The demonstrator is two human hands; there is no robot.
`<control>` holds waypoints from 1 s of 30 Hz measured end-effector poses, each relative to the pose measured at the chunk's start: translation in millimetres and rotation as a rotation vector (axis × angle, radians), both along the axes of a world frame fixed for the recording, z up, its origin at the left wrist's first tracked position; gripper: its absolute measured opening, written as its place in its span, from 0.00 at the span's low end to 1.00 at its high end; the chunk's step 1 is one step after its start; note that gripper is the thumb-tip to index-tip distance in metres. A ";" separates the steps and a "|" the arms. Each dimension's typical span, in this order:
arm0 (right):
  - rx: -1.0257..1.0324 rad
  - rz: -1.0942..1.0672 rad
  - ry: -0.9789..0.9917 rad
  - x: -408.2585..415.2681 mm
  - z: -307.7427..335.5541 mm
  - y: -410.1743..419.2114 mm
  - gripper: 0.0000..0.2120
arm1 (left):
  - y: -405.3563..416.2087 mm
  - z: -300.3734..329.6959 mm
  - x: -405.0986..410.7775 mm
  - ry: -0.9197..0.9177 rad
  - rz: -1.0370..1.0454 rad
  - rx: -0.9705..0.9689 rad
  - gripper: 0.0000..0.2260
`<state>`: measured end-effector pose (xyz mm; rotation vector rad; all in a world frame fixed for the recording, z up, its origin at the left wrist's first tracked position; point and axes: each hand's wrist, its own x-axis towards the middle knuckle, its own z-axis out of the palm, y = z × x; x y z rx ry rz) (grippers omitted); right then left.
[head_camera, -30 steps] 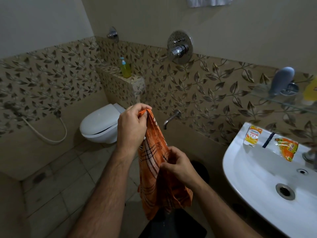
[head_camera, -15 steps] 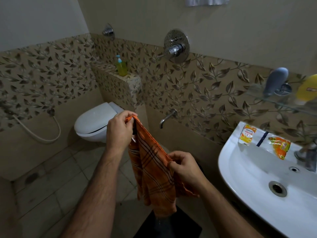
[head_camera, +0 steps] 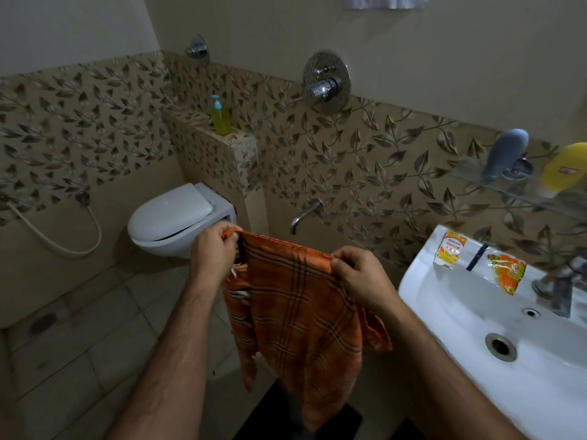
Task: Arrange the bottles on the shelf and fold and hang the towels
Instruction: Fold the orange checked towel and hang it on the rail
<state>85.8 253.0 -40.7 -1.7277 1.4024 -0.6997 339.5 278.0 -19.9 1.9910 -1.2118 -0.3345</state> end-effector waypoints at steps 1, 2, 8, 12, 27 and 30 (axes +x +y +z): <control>-0.014 0.000 0.000 0.5 5.3 -2.7 0.07 | -0.1 -5.9 0.2 0.026 -0.008 0.040 0.06; -0.035 0.000 0.005 1.7 10.6 -4.4 0.07 | 0.1 -11.0 0.0 0.052 -0.015 0.075 0.06; -0.166 -0.030 0.166 17.1 23.4 -7.0 0.08 | -0.1 -40.5 4.4 0.282 -0.044 0.195 0.13; -0.226 -0.053 0.292 23.3 23.1 -10.2 0.07 | 17.7 -45.7 -13.4 0.438 -0.161 0.109 0.25; -0.290 0.096 0.303 22.5 15.4 7.0 0.07 | 5.4 -33.6 -81.5 0.445 -0.432 0.114 0.06; -0.209 0.090 0.245 17.7 14.2 5.9 0.07 | 9.2 -22.6 -88.7 0.252 -0.311 0.089 0.03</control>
